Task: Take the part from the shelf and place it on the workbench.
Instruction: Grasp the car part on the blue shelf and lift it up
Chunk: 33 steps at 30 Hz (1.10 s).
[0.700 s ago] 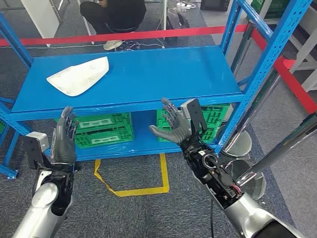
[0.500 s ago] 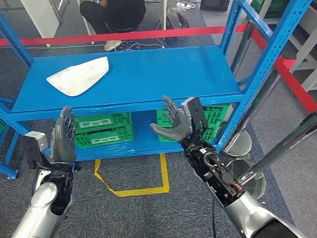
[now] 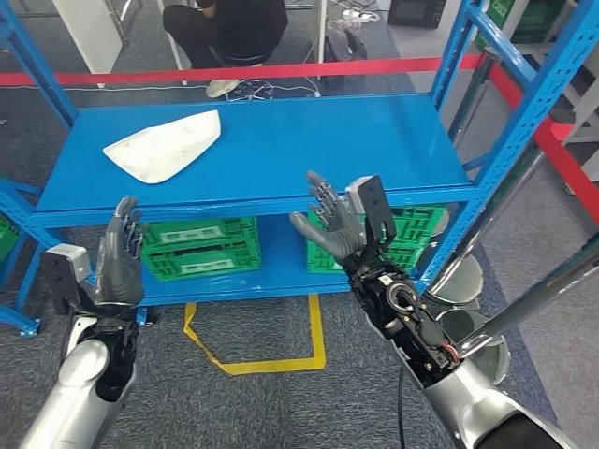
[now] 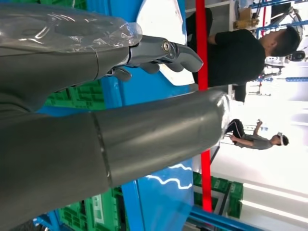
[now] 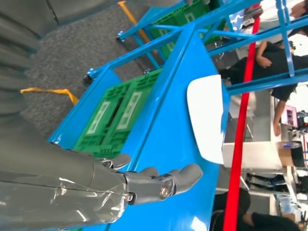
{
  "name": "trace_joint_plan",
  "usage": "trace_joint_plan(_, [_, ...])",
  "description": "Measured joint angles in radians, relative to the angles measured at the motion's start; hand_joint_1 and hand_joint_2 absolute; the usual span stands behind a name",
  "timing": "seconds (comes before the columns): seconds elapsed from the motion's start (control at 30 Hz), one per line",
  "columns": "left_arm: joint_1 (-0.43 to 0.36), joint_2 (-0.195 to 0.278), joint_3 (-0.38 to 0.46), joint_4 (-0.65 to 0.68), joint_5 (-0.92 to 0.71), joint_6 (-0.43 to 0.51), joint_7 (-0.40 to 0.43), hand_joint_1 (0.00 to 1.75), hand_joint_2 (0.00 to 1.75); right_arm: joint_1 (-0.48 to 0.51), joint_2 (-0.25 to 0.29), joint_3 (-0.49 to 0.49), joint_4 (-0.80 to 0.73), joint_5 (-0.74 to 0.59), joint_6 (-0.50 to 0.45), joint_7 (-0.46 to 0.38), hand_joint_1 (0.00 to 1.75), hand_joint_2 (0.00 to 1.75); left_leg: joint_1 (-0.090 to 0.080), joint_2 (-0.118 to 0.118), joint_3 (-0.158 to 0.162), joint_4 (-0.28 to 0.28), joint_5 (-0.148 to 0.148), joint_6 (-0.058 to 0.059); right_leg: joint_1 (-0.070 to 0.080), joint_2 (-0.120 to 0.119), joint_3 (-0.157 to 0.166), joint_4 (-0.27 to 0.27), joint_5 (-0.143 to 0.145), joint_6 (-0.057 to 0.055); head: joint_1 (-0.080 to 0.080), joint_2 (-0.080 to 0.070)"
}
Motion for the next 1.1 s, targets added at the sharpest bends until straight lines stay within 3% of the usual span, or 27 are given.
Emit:
trace_joint_plan(0.07, [0.002,0.0,0.0,0.0,0.0,-0.001,0.0,0.0,0.0,0.005,0.0,-0.001,0.0,0.0,-0.001,0.0,0.0,0.0,0.001,-0.004,0.006,0.001,-0.006,-0.003,-0.003,0.001,-0.057,0.075,-0.011,0.005,0.005,0.0])
trace_joint_plan(0.1, [0.003,0.0,0.0,0.0,0.0,-0.001,0.0,0.0,0.0,0.007,0.0,-0.001,-0.001,0.0,-0.002,0.0,0.0,0.0,0.002,-0.007,0.011,0.001,-0.01,-0.007,-0.006,0.001,-0.061,0.06,0.011,0.008,0.006,0.0])
trace_joint_plan(0.17, [0.005,0.0,0.0,0.0,0.0,-0.001,0.0,0.0,0.0,0.009,-0.001,-0.003,-0.002,0.0,-0.005,0.001,0.0,0.0,0.006,-0.014,0.023,0.005,-0.022,-0.018,-0.014,0.003,-0.024,-0.058,0.093,0.015,0.012,0.0])
trace_joint_plan(0.2, [0.005,0.0,0.0,0.0,0.0,-0.001,0.0,0.0,0.0,0.009,-0.001,-0.004,-0.003,0.0,-0.006,0.001,0.0,0.0,0.008,-0.017,0.026,0.008,-0.027,-0.024,-0.014,0.006,-0.005,-0.119,0.12,0.016,0.013,0.0])
trace_joint_plan(0.27, [0.005,0.0,0.0,0.0,0.0,-0.001,0.0,0.0,0.0,0.01,-0.002,-0.006,-0.005,0.0,-0.007,0.001,0.0,0.0,0.009,-0.02,0.024,0.013,-0.033,-0.039,-0.009,0.011,0.018,-0.178,0.134,0.002,0.014,0.0])
trace_joint_plan(0.33, [0.006,0.0,0.0,-0.001,0.0,-0.001,0.0,0.0,0.0,0.013,-0.002,-0.008,-0.008,0.001,-0.007,0.001,0.0,0.0,0.011,-0.02,0.02,0.015,-0.034,-0.052,-0.002,0.013,0.025,-0.183,0.133,-0.023,0.011,0.0])
trace_joint_plan(0.37, [0.007,0.0,0.0,-0.001,0.0,-0.001,0.0,0.0,0.0,0.014,-0.002,-0.008,-0.012,0.001,-0.007,0.001,0.0,0.0,0.012,-0.018,0.018,0.023,-0.036,-0.056,-0.001,0.013,0.029,-0.186,0.135,-0.03,0.009,0.0])
trace_joint_plan(0.43, [0.004,0.0,0.0,-0.002,0.0,-0.001,0.0,0.0,0.0,0.011,-0.002,-0.01,-0.019,0.001,-0.007,0.0,0.0,0.0,0.013,-0.009,-0.017,0.092,-0.052,-0.062,-0.002,0.014,0.044,-0.192,0.133,-0.041,0.001,0.0])
trace_joint_plan(0.53, [0.006,0.0,0.0,-0.002,0.001,-0.001,0.0,0.0,0.0,0.01,-0.002,-0.01,-0.021,0.001,-0.007,0.0,0.0,0.0,0.013,-0.003,-0.147,0.288,-0.108,-0.064,0.005,0.012,0.057,-0.194,0.122,-0.055,-0.017,0.0])
trace_joint_plan(0.57, [0.009,0.0,0.0,-0.002,0.001,-0.001,0.0,0.0,0.0,0.01,-0.002,-0.01,-0.021,0.001,-0.007,0.0,0.0,0.0,0.011,-0.003,-0.18,0.319,-0.111,-0.061,0.009,0.013,0.062,-0.194,0.117,-0.058,-0.019,0.0])
trace_joint_plan(0.6, [0.01,0.001,0.0,-0.002,0.001,-0.001,0.0,0.0,0.0,0.011,-0.002,-0.01,-0.021,0.001,-0.007,0.0,0.0,0.0,0.008,-0.003,-0.194,0.313,-0.095,-0.055,0.013,0.014,0.067,-0.194,0.113,-0.062,-0.021,0.0])
trace_joint_plan(0.63, [0.011,0.001,0.0,-0.002,0.001,-0.001,0.0,0.0,0.0,0.011,-0.002,-0.01,-0.022,0.001,-0.007,0.0,0.0,0.0,0.003,-0.003,-0.187,0.269,-0.059,-0.047,0.016,0.014,0.073,-0.195,0.108,-0.063,-0.021,0.0])
trace_joint_plan(0.7, [0.008,0.001,0.0,-0.002,0.001,-0.002,0.0,0.0,0.0,0.011,-0.002,-0.01,-0.022,0.001,-0.007,0.0,0.0,0.0,-0.014,-0.001,-0.133,0.121,0.028,-0.025,0.019,0.016,0.087,-0.195,0.097,-0.064,-0.022,0.0])
trace_joint_plan(0.77, [0.004,0.001,0.0,-0.003,0.001,-0.002,0.0,0.0,0.0,0.012,-0.002,-0.011,-0.022,0.001,-0.007,0.001,0.0,0.0,-0.028,0.002,-0.093,0.024,0.061,-0.011,0.02,0.016,0.092,-0.196,0.088,-0.058,-0.024,0.0])
trace_joint_plan(0.87, [0.002,0.001,0.0,-0.004,0.001,-0.002,0.0,0.0,0.0,0.014,-0.002,-0.011,-0.026,0.001,-0.007,0.002,0.0,0.0,-0.028,0.002,-0.078,0.004,0.064,-0.009,0.022,0.015,0.094,-0.199,0.074,-0.045,-0.025,0.0])
trace_joint_plan(0.93, [0.001,0.001,0.0,-0.006,0.001,-0.002,-0.001,0.0,0.0,0.012,-0.003,-0.013,-0.031,0.001,-0.007,0.001,0.0,0.0,-0.02,0.002,-0.06,-0.009,0.064,-0.005,0.023,0.013,0.078,-0.154,0.044,-0.036,-0.021,0.0])
trace_joint_plan(1.03, [0.001,-0.001,0.0,-0.006,0.001,-0.003,0.0,0.0,0.0,0.015,-0.006,-0.013,-0.032,0.001,-0.007,0.002,0.0,0.0,-0.016,0.002,-0.041,-0.015,0.053,0.002,0.018,0.012,-0.025,0.045,-0.033,-0.022,-0.01,0.0])
trace_joint_plan(1.07, [0.003,-0.001,0.0,-0.006,0.001,-0.003,0.0,0.0,0.0,0.018,-0.007,-0.013,-0.032,0.001,-0.007,0.002,0.0,0.0,-0.015,0.001,-0.038,-0.014,0.049,0.002,0.014,0.012,-0.056,0.09,-0.039,-0.017,-0.007,0.0])
trace_joint_plan(1.1, [0.004,-0.001,0.0,-0.006,0.001,-0.003,0.0,0.0,0.0,0.02,-0.008,-0.013,-0.032,0.001,-0.007,0.002,0.0,0.0,-0.013,0.0,-0.034,-0.012,0.044,0.0,0.01,0.011,-0.07,0.097,-0.024,-0.012,-0.005,0.0])
